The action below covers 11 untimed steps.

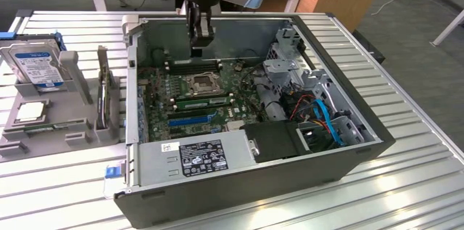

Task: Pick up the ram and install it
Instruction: 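Press down the ram until it locks into place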

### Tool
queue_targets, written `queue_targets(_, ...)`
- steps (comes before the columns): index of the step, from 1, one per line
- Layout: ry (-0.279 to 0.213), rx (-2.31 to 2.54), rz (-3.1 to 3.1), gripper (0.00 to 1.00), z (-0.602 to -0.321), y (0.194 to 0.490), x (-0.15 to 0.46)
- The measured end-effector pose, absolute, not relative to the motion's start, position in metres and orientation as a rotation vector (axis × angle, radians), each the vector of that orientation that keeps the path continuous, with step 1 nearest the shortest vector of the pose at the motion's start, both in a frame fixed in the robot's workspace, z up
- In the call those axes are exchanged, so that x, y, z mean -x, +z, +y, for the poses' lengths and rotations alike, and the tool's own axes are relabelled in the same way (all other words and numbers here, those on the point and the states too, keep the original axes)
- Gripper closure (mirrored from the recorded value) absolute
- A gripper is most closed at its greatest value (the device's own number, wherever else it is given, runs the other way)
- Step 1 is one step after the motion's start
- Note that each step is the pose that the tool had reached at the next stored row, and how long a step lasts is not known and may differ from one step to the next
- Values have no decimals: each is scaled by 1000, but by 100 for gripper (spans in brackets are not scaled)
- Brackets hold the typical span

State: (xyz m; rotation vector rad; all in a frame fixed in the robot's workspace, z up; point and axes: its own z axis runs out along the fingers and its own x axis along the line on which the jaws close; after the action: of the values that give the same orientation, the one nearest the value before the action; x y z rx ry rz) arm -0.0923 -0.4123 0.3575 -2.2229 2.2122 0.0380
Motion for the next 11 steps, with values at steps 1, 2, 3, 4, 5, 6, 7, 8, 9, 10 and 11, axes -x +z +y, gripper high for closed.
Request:
queue_targets(1,38,2223,2212,90,-412,358,92)
queue_targets(2,38,2223,2212,90,-412,358,92)
queue_targets(3,38,2223,2212,90,-412,358,92)
queue_targets(4,38,2223,2212,90,-412,358,92)
queue_targets(5,38,2223,2212,90,-412,358,92)
queue_targets(6,38,2223,2212,90,-412,358,92)
queue_targets(7,38,2223,2212,90,-412,358,92)
queue_targets(8,38,2223,2212,90,-412,358,92)
queue_targets(9,38,2223,2212,90,-412,358,92)
queue_targets(10,38,2223,2212,90,-412,358,92)
queue_targets(11,38,2223,2212,90,-412,358,92)
